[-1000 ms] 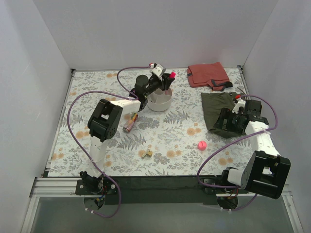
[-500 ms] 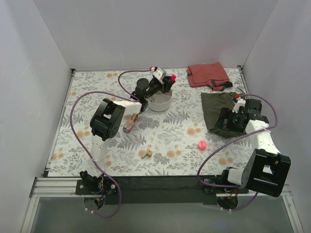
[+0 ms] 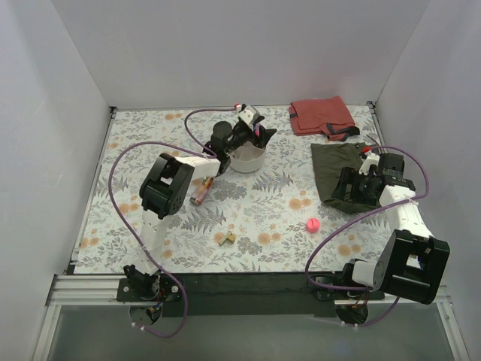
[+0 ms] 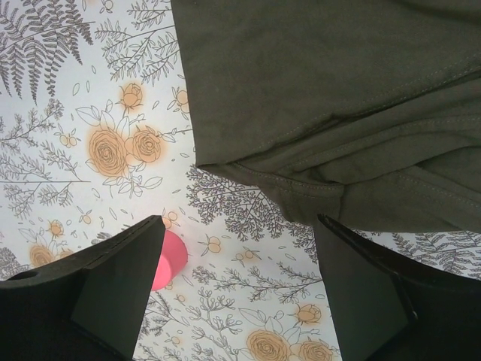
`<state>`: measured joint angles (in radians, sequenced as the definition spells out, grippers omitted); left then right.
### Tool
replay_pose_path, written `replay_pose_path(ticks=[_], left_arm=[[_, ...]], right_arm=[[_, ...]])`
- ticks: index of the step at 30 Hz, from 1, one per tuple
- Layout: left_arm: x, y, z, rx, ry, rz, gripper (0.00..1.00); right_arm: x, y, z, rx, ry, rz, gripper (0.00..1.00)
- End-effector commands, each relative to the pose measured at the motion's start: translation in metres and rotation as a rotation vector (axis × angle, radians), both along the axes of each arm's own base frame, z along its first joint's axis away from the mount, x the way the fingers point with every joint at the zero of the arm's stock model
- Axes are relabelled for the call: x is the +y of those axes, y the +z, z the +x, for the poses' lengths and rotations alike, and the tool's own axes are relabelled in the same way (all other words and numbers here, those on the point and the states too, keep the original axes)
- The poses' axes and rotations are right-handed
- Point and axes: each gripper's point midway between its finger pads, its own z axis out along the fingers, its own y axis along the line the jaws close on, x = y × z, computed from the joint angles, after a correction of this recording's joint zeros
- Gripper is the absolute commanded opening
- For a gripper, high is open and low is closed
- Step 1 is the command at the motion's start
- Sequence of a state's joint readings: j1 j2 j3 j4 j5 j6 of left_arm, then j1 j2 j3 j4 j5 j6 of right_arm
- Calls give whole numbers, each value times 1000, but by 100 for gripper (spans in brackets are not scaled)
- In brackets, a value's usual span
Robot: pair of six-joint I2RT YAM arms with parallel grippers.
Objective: Sort the stationery into containers
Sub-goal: Place the pen in the storage box, then pick up the stationery from the center of the board.
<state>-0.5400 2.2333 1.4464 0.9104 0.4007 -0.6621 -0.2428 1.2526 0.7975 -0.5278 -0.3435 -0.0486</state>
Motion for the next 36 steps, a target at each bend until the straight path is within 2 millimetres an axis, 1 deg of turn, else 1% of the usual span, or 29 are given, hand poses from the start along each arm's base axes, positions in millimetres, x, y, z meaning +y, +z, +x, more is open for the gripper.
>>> replay_pose_path(ticks=[1,2,4,5,6,7,8,9,10,11,12,13,15,16,18,19,20,21,22,23,24,25,27,28,30,32,33,34,36], left_arm=[[8,101,-24,-149,-16,-66,67],[10,110,-27,-167,-17,-65,67],[17,143,-40,-214,-16,-80,67],[20,152,-45,-230,-16,-77,67],[28,179,-57,-261,-11,-90,67],[34,189,-63,-267,-5,-91,68],[39,180,-68,-222,5,-68,69],[51,209,-88,-250,7,-87,71],[58,211,-96,-229,14,-77,73],[64,185,-104,-124,18,-14,75],[70,179,-112,-87,17,22,75],[82,193,-131,-89,19,35,76],[96,144,-151,67,21,157,76],[109,152,-168,69,27,164,76],[125,110,-192,206,23,246,76],[135,113,-206,198,22,267,76],[144,98,-217,250,33,304,75],[159,84,-216,277,106,327,75],[170,78,-216,285,154,335,75],[184,86,-218,261,213,320,76],[201,84,-212,262,282,321,76],[221,75,-204,273,380,338,77],[252,72,-194,302,514,309,79],[269,69,-189,332,601,299,79],[291,48,-188,480,666,277,79],[302,32,-193,622,707,236,78],[316,25,-192,675,754,215,78],[324,21,-192,711,783,188,78],[346,14,-193,780,848,104,78]], right_arm=[[2,9,7,-37,1,24,89],[2,10,7,-43,2,23,89],[3,15,9,-60,7,26,89],[3,17,10,-69,10,27,89],[6,20,10,-78,19,34,89],[6,23,11,-90,32,33,89],[8,28,12,-107,47,36,89],[14,31,12,-122,77,57,89],[17,37,14,-146,115,52,89],[20,39,13,-150,138,58,89],[27,44,13,-167,174,74,89],[34,53,15,-192,216,74,89],[42,61,15,-220,290,50,89],[51,65,14,-240,343,37,89],[61,74,14,-278,438,-21,89],[78,81,9,-302,513,-37,89],[88,88,8,-330,567,-56,88],[97,90,5,-347,628,-90,88],[120,92,-4,-364,725,-96,87],[130,93,-8,-374,776,-106,86],[140,96,-11,-390,826,-127,85],[160,93,-21,-387,909,-123,84],[177,95,-28,-389,979,-130,82],[193,90,-36,-371,1036,-115,82],[213,88,-45,-359,1092,-81,80],[241,81,-58,-331,1141,-36,80],[250,80,-60,-327,1141,-22,80],[263,72,-70,-279,1143,10,80],[277,69,-71,-279,1128,13,78]])
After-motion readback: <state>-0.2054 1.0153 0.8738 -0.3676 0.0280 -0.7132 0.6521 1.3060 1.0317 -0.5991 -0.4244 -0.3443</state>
